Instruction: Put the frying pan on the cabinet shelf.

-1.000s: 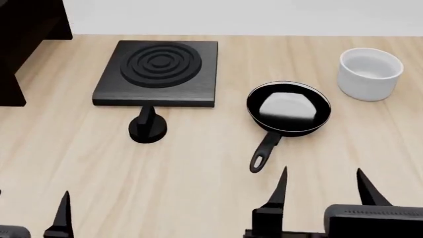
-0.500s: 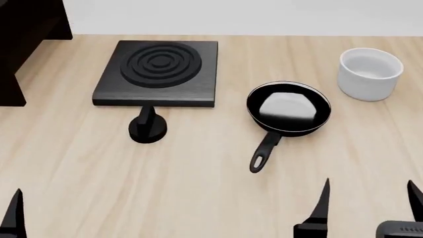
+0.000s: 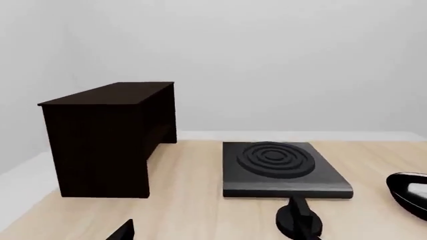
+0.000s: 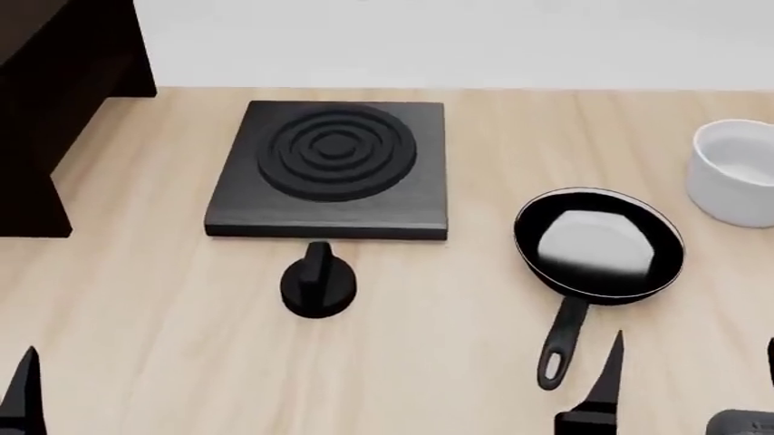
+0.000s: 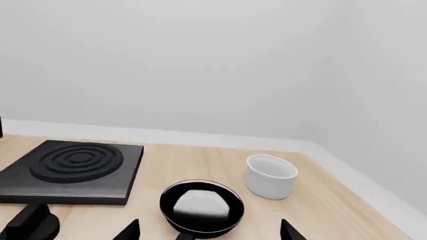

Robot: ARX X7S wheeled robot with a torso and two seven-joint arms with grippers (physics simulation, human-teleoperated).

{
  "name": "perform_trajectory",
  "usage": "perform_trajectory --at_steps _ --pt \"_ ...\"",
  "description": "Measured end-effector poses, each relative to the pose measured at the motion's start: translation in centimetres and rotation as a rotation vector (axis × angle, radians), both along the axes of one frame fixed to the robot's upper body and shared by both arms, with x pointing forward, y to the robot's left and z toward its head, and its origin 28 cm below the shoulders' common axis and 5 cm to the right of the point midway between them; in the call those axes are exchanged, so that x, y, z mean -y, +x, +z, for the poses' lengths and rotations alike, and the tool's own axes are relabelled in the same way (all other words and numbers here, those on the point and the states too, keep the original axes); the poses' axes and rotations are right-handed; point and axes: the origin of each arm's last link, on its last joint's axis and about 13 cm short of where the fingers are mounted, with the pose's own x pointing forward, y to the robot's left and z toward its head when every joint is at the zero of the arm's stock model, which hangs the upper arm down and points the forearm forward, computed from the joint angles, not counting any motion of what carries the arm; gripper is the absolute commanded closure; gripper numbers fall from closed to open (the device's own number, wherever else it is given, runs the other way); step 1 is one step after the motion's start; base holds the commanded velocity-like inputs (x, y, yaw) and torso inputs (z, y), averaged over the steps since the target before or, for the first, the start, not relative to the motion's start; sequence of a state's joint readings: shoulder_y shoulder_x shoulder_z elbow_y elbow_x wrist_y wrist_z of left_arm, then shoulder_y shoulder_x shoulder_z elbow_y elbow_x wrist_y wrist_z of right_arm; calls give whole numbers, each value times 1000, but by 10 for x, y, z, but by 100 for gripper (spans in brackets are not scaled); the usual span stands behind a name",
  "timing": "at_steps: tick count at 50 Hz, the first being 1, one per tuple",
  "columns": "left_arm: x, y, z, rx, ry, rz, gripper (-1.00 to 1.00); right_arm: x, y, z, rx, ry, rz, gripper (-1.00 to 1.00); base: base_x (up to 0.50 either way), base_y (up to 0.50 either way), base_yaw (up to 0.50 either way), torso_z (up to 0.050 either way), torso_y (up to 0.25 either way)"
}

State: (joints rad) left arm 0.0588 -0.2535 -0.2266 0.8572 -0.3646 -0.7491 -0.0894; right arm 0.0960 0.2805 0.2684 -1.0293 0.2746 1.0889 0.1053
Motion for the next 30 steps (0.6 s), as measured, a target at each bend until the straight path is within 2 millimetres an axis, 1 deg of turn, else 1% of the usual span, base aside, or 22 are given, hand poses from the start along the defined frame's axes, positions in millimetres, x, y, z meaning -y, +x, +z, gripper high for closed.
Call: perform_trajectory --at_steps 6,30 --pt "1 0 1 2 -10 -6 -100 -2 1 0 -1 -2 10 -100 500 197 0 0 0" --pt "1 -1 2 2 -18 -11 -100 -2 1 0 0 -40 15 -100 500 97 0 0 1"
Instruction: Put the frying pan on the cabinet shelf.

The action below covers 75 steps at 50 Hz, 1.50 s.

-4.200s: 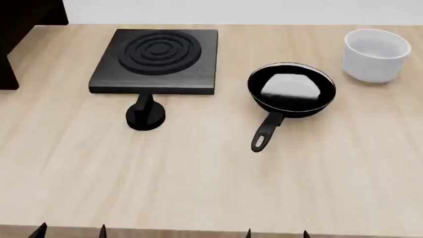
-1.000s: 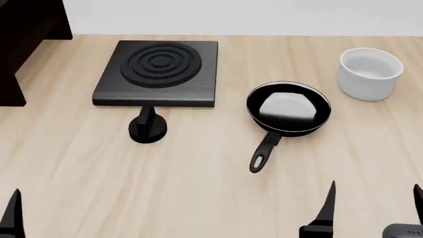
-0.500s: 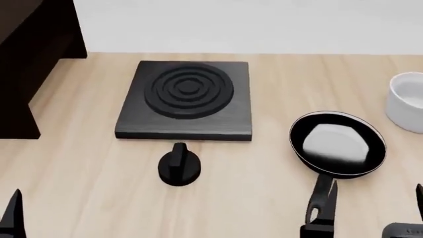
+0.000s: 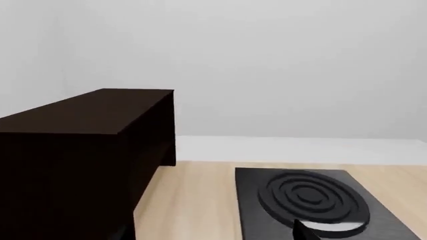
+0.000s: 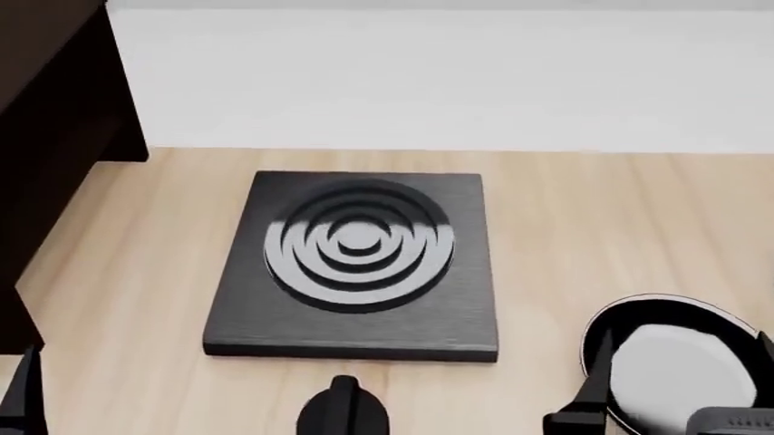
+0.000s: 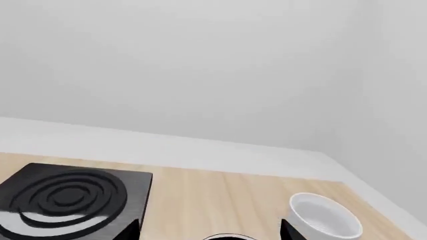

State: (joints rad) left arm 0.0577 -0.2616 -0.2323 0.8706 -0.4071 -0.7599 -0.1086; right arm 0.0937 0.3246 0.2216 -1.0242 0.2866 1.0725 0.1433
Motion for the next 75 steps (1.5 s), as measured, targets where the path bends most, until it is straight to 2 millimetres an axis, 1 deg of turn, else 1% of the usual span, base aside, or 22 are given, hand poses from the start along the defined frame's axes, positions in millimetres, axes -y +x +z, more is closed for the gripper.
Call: perform_trajectory --at_steps 24,32,50,75 --pt "-1 0 -2 -2 -4 5 -100 1 -2 -3 -21 -15 -13 -100 489 97 0 0 1" --pt "-1 0 -2 -4 -6 6 -100 5 -1 -6 -76 8 -70 -100 0 0 0 0 0" --pt "0 1 -5 -14 -9 1 -100 8 5 -29 -281 25 -135 -100 0 0 0 0 0" --pt "2 2 -8 -25 -11 -9 -100 11 24 -56 -484 69 -189 -100 0 0 0 0 0"
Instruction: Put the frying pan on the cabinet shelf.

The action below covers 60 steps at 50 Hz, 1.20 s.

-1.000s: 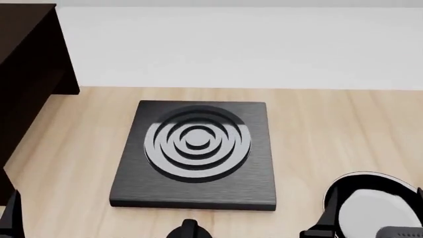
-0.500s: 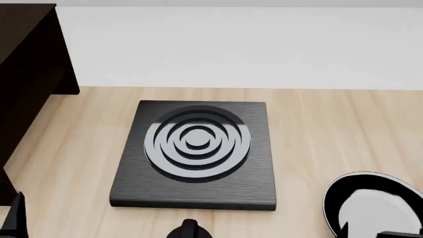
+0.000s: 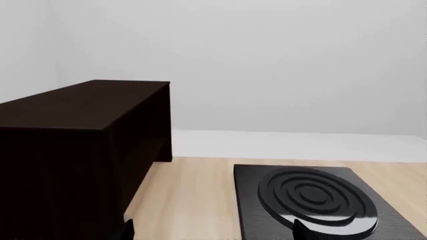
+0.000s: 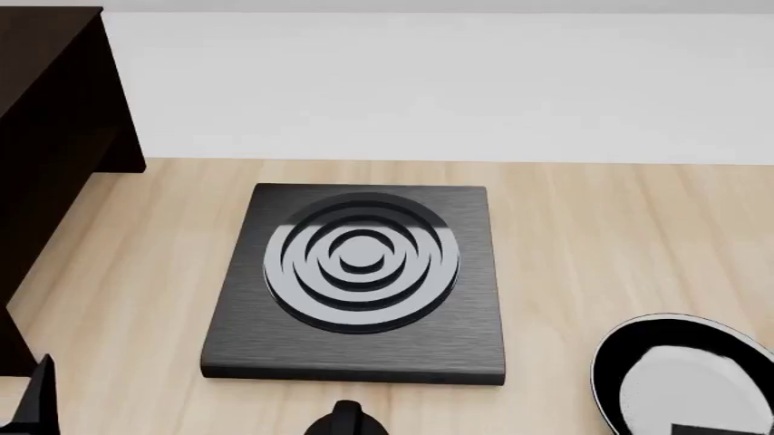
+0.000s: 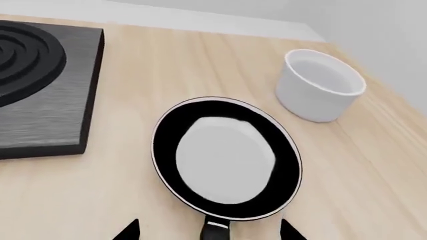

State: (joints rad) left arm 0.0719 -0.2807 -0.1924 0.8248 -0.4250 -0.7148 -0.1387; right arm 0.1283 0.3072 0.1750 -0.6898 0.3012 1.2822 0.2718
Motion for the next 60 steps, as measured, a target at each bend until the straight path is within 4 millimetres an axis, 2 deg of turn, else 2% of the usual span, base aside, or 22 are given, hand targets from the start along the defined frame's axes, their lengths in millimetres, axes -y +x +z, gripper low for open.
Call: perform_trajectory --at_steps 17,33,60 --pt "0 0 -1 -4 -2 -2 -100 6 20 -14 -68 36 -29 -100 0 0 0 0 0" --pt "1 -1 -1 -8 -2 -2 -100 11 28 -33 -130 56 -52 -100 0 0 0 0 0" --pt "2 -1 -2 -13 3 -8 -100 14 24 -62 -210 111 -98 -100 0 0 0 0 0"
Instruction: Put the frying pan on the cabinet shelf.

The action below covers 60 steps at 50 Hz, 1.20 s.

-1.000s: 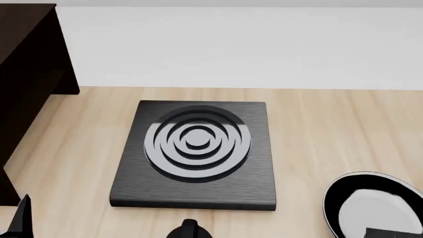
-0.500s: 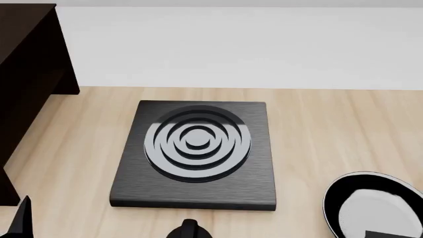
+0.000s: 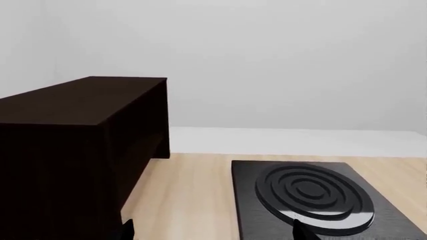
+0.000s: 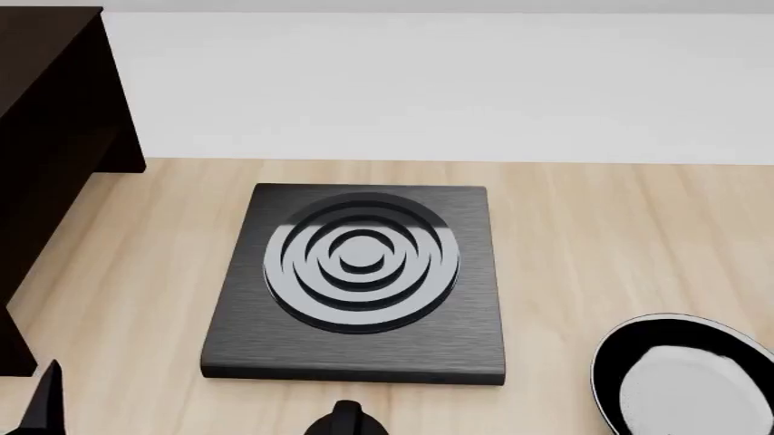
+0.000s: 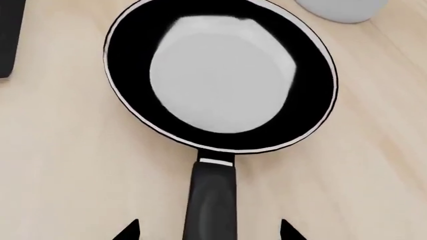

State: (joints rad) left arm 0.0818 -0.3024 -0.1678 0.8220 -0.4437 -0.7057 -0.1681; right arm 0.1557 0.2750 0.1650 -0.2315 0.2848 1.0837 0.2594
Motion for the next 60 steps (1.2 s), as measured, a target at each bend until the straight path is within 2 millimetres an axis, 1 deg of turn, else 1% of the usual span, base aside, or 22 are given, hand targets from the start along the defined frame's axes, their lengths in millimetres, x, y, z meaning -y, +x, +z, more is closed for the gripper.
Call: perform_trajectory --at_steps 14,24,25,34,41,53,60 --pt "0 0 0 -1 0 -2 -100 1 -7 -15 -37 25 -19 -100 0 0 0 0 0" --pt "0 0 0 1 -2 -1 -100 2 -9 -18 -40 46 -26 -100 0 0 0 0 0" --pt "0 0 0 1 -2 -1 -100 2 -10 -18 -39 46 -27 100 0 0 0 0 0" --pt "0 0 0 1 -3 -1 -100 0 -13 -18 -41 65 -14 100 0 0 0 0 0" --pt "0 0 0 2 -3 -2 -100 -2 -16 -12 -31 70 -3 100 0 0 0 0 1" --pt "1 0 -1 1 -5 -7 -100 -5 -14 16 37 22 35 100 0 0 0 0 2" --pt "2 1 -2 -4 -8 -10 -100 -9 -12 38 94 -21 75 100 0 0 0 0 1"
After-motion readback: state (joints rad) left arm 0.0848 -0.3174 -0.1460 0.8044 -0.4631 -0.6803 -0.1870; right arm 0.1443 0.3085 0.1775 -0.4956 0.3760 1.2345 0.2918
